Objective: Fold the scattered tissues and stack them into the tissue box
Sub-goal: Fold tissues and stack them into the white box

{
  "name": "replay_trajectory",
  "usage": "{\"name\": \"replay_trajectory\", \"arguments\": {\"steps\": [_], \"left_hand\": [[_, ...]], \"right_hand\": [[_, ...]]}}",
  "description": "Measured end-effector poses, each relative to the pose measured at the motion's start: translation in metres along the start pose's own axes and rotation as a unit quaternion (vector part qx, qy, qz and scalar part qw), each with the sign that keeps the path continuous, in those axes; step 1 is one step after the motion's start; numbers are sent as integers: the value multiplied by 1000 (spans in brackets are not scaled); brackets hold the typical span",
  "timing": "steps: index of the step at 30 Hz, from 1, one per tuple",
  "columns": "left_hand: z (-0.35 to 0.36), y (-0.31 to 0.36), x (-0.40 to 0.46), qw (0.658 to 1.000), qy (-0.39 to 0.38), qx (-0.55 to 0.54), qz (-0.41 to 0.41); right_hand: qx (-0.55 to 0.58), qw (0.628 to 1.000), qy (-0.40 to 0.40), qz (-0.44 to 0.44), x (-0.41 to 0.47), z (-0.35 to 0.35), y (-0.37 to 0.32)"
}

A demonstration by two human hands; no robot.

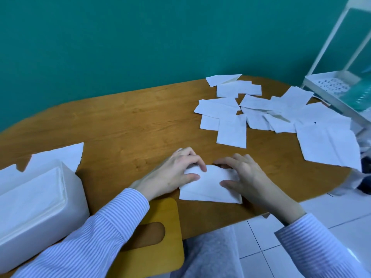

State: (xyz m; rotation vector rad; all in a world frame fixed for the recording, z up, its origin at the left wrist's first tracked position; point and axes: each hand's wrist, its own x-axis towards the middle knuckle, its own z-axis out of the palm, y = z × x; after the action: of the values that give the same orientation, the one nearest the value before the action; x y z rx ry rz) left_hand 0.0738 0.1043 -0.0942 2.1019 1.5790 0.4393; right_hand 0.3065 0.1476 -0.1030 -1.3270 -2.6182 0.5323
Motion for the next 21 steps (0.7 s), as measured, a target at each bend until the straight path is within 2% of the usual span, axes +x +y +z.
{"name": "replay_trajectory", "arguments": {"steps": [4, 13, 21], "left_hand": [[-2, 1, 4, 1000, -27, -2, 16], [1, 7, 7, 999, 6, -10, 32], [-6, 12, -1, 997, 44, -54, 36]], "right_hand": [[25, 1000, -9, 6, 4, -5, -3], [9, 1000, 29, -1, -1, -6, -7], [118, 991, 63, -7, -1, -12, -6]]}}
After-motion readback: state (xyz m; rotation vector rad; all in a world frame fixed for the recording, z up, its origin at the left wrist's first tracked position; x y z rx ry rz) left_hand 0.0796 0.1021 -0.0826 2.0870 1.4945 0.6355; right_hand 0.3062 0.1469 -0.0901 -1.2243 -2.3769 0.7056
